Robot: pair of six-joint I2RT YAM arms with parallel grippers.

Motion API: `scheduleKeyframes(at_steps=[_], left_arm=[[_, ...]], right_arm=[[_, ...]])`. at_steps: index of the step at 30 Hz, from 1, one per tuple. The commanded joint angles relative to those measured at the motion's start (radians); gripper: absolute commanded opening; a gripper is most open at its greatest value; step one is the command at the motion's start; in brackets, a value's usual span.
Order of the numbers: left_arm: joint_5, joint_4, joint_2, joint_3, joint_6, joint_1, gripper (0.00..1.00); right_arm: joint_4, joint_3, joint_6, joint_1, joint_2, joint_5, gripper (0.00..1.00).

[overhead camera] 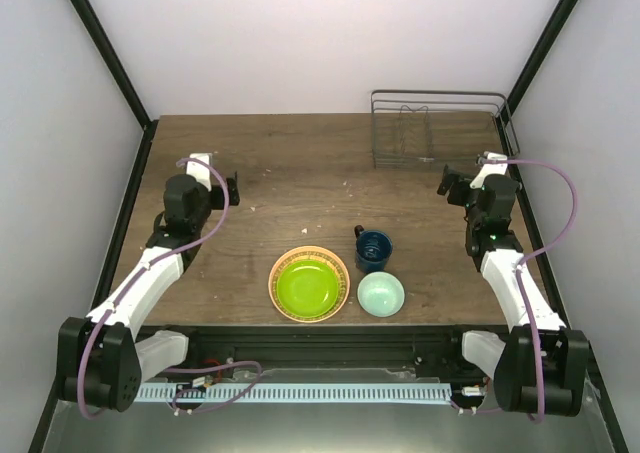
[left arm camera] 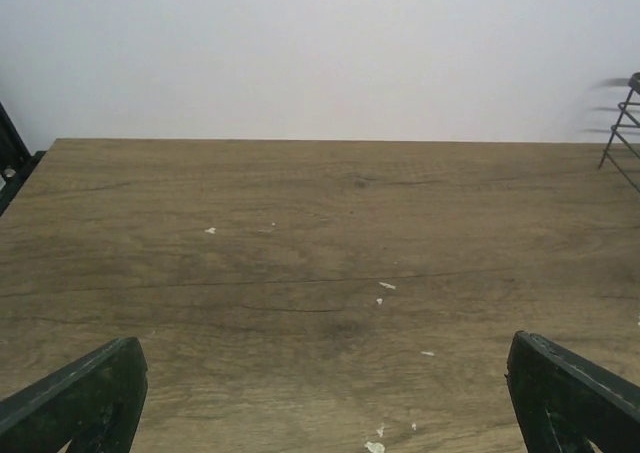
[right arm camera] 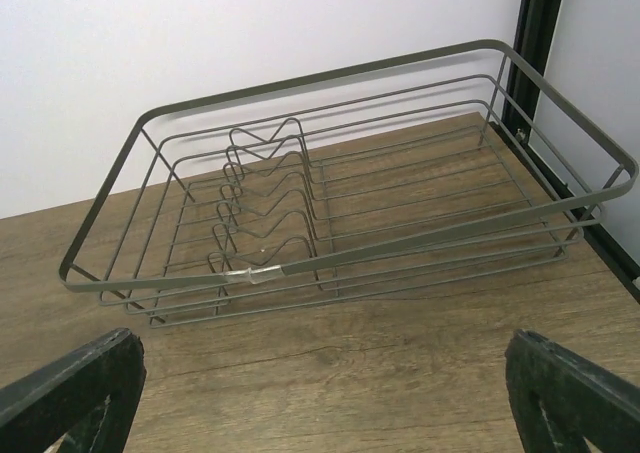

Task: Load the mixed dishes into the dish rack

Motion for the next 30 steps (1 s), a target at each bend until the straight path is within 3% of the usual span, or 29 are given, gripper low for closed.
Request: scheduleKeyframes(at_steps=[1,9,14,19,24,30], left_arm=[[-0.03,0.008,0.006,0.019,0.002,-0.003,1.0],[-0.031,0.012,0.044,0.055,-0.061,-0.017,1.0],[-0.14,0.068,0.097,0.098,0.06,-0.171,1.0],[0.033,-0.085,0.269,0.358,0.023,-0.195,1.0],[0.046,-0.216,0.504,0.704,0.022,-0.256,1.0],[-0.028,-0.236,0.752,0.946,0.053,-0.362,1.0]], right_arm=[[0.004,0.013,0.001,0.012,-0.004,0.016,1.0],[-0.031,0.035,0.02,0.012,0.01,0.037,1.0],[-0.079,0.074,0.037,0.012,0.036,0.064,1.0],[-0.143,0.11,0.048,0.012,0.039,0.104,1.0],[-0.201,0.117,0.077,0.012,-0.002,0.139,1.0],[-0.237,0.119,0.106,0.012,-0.038,0.114,1.0]])
